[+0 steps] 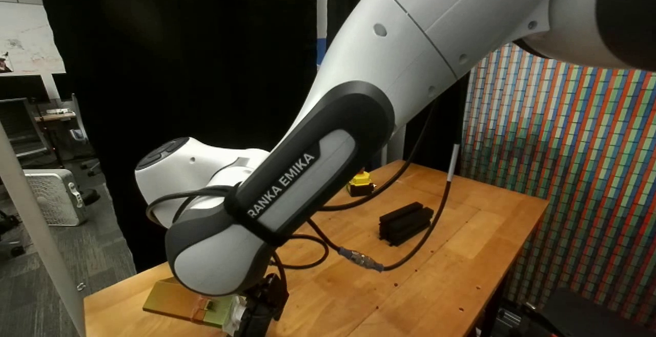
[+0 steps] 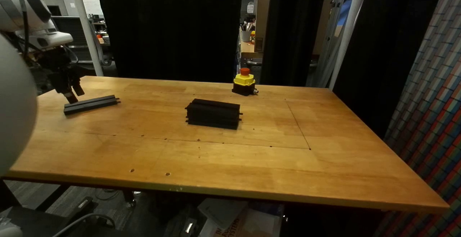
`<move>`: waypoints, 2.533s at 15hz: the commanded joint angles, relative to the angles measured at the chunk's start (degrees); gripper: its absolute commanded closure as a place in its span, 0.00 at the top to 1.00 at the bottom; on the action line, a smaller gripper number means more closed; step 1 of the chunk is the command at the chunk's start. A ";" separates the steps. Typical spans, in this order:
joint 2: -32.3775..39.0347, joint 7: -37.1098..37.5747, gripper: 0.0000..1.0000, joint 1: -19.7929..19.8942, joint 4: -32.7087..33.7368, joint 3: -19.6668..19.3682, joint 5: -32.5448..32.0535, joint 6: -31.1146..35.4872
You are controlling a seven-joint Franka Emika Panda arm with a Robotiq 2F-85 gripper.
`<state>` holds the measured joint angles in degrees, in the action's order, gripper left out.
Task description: Stack the black objects together
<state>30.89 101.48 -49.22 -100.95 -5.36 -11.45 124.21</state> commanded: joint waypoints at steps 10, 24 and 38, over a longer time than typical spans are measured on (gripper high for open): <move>-0.95 -20.16 1.00 14.91 -5.34 11.79 1.76 10.32; -0.95 -21.52 1.00 17.25 -9.70 11.46 2.35 20.89; -3.67 -20.53 1.00 18.35 -13.00 11.34 3.03 23.80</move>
<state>29.54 81.23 -31.63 -111.53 5.46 -9.23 146.72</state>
